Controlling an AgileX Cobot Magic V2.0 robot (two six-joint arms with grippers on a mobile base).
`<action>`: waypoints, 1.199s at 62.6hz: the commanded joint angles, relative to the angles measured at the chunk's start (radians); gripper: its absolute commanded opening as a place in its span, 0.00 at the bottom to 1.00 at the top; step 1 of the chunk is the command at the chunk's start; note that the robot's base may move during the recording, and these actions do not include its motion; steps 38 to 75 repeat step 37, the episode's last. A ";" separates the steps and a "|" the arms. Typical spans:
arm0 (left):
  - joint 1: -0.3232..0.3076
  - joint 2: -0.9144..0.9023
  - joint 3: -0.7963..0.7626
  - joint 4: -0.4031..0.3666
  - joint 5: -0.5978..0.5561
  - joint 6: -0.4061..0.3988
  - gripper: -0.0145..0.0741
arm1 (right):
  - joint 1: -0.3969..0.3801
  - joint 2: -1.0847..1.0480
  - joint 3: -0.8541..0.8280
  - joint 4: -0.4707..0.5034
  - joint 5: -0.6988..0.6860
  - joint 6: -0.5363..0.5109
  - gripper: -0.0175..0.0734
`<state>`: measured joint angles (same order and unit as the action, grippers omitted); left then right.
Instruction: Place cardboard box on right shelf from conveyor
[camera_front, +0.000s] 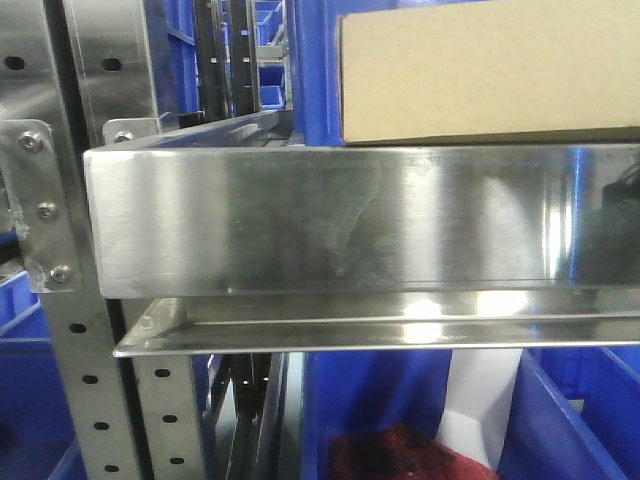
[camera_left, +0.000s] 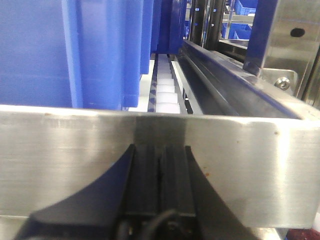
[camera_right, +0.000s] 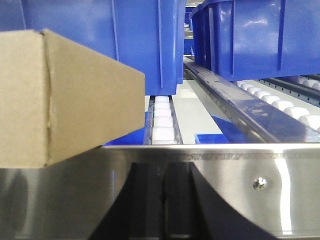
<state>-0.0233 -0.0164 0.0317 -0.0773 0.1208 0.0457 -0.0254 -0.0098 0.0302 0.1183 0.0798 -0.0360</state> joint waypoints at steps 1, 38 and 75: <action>-0.002 -0.010 0.008 -0.006 -0.088 0.000 0.03 | -0.004 -0.020 -0.005 -0.008 -0.095 0.000 0.22; -0.002 -0.010 0.008 -0.006 -0.088 0.000 0.03 | -0.004 -0.020 -0.005 -0.008 -0.095 0.000 0.22; -0.002 -0.010 0.008 -0.006 -0.088 0.000 0.03 | -0.004 -0.020 -0.005 -0.008 -0.095 0.000 0.22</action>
